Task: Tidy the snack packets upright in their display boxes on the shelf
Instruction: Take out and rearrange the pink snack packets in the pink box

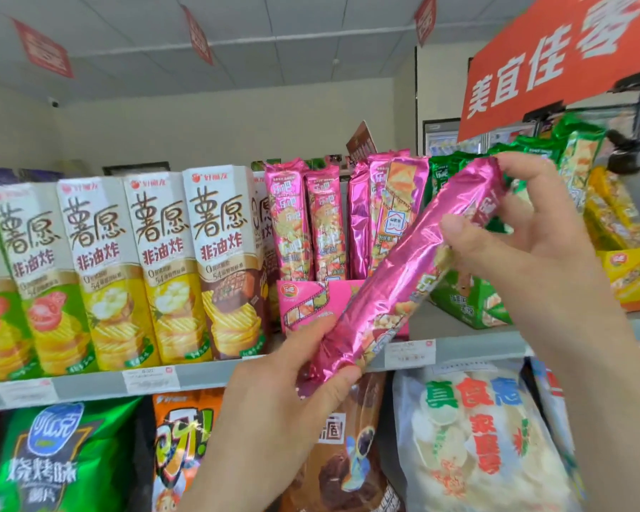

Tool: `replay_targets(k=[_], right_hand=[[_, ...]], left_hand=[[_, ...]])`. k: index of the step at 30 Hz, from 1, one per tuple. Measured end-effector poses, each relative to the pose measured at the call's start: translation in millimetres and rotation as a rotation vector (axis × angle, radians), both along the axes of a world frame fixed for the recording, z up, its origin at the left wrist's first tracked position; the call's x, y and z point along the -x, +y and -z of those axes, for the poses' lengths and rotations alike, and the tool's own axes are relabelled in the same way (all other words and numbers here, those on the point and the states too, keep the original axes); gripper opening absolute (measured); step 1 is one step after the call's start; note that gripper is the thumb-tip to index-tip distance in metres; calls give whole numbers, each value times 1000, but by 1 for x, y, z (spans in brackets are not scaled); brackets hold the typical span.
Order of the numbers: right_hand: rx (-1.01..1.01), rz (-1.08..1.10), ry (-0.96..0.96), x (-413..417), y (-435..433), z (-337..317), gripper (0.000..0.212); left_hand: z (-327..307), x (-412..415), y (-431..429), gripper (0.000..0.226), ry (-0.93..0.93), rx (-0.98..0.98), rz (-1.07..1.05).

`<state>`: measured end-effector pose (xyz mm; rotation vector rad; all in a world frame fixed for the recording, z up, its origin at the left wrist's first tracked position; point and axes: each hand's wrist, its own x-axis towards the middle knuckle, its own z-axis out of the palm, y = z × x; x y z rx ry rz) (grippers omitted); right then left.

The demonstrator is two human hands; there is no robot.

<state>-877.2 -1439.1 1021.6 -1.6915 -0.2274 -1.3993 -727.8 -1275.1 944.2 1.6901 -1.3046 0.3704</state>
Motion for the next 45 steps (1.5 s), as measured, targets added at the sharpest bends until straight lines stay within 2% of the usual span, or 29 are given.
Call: replay_targets(k=[3,7,11,14,17,19,22,25,28,31,34,38,42,45], right_hand=[[152,73,-1,-8,8,-35,38],[236,6,-45,-15,14,-91,38],[236,-22,-91,-29,5,-150,33],[247,43,-97,-43,-9,-184,33],[249,132,-66,-57,-27,-202,31],[233,162,-39,-67,-40,-205,29],[217,198,30,-84,-59,-197,27],[184,208,124,-98,-72,-188,24],[176,215,212,-107,-80,-183,24],[200,204,289,-110,-85,-181,26],[186,204,353,-112,-90,-181,24],[266,307,554,-112,-99,-173,17],[360,391,805,-113,-103,-161,19],[391,427,845,-119,-100,-155,26]], left_hand=[[-12,7,-2,65,-222,-2,-103],[-46,11,-7,64,-271,123,-68],[-88,5,-16,62,-369,216,-87],[-113,-4,-27,51,-505,166,-140],[-131,-14,-36,27,-701,120,-215],[-145,-22,-38,19,-715,216,-193],[-175,-26,-40,24,-596,271,-227],[-207,-32,-57,23,-550,83,-266],[-235,-41,-84,35,-574,-281,-318],[-252,-52,-111,25,-542,-668,-203],[-252,-60,-127,42,-447,-961,-84],[-235,-71,-138,43,-472,-1001,-85],[-233,-76,-135,37,-480,-912,-104],[-237,-76,-128,47,-412,-820,-101]])
